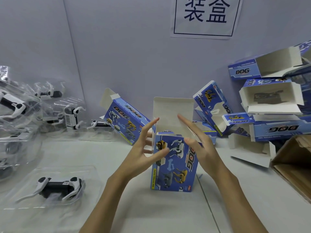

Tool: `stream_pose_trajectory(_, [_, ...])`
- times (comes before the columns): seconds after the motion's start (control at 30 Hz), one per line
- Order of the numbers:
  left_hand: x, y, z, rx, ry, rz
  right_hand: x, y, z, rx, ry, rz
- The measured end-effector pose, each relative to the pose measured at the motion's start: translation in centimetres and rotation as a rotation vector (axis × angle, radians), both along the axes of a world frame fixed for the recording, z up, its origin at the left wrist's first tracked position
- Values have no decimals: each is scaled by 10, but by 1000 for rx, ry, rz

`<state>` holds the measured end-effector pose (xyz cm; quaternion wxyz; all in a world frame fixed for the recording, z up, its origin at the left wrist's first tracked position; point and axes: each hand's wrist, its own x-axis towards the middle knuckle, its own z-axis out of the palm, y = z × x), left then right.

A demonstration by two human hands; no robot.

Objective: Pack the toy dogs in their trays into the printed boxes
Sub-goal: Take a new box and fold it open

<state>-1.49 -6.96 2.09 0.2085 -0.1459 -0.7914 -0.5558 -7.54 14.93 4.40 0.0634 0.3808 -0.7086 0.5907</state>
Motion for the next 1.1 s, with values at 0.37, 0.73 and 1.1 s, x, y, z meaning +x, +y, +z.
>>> stream_pose_trajectory(0.37, [-2, 21, -1, 16, 353, 355, 30, -31, 7, -30, 728, -648])
stream_pose_trajectory(0.73, [-5, 23, -7, -115, 459, 395, 28, -63, -6, 92, 601, -372])
stream_pose_trajectory(1.1, [-5, 5, -3, 11, 267, 211, 6, -30, -13, -58, 315, -557])
